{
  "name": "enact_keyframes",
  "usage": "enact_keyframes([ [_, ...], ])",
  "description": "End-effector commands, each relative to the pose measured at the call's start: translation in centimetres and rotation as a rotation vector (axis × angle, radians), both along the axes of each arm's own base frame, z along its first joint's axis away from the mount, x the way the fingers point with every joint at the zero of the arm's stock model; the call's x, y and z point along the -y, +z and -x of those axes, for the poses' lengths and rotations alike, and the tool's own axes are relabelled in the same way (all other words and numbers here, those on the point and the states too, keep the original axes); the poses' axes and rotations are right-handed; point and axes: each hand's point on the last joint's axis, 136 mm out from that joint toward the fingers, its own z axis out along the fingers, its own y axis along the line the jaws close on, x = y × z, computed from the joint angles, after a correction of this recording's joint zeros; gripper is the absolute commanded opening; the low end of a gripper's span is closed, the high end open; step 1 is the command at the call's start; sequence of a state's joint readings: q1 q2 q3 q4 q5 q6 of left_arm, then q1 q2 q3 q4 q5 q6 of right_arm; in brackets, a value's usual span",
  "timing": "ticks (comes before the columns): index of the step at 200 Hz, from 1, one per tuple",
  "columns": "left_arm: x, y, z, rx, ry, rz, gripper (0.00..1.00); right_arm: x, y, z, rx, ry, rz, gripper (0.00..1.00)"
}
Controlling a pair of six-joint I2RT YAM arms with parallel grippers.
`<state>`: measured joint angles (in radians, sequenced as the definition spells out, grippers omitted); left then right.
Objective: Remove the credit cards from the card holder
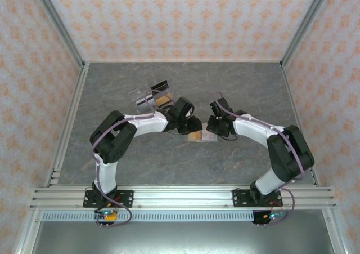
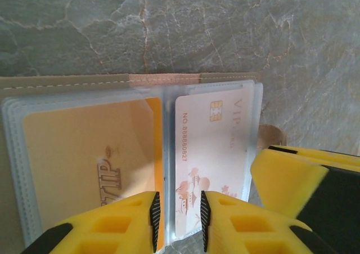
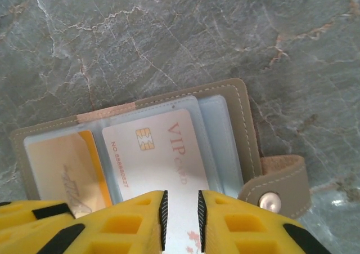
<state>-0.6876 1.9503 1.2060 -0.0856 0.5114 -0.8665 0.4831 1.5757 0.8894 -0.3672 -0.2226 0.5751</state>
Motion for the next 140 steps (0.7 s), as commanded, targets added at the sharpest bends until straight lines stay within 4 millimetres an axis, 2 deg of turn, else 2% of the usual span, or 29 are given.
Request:
enact_keyframes([
  [1,-0.5,-0.2,0.4,-0.011,0.043,-0.032,0.28,0.2,-0.7,-0.2,-0.02,0.029,0.039,0.23],
  [38,0.3,-0.4,1.1,-0.032,0.017,-0.053,0.27,0.3,-2.2,-0.3,-0.042,0.065,0.073,0.29],
  [63,0.2,-0.6,1.1,-0.037,0.01,-0.073,0.27,0.0,-3.0,-0.4,-0.061,0.078,0.072,0.31],
  [140,0.2,-1.8,0.2,-0.041,0.03,-0.095,0.25,-0.8,-2.8,0.0,-0.077,0.064,0.009,0.28],
])
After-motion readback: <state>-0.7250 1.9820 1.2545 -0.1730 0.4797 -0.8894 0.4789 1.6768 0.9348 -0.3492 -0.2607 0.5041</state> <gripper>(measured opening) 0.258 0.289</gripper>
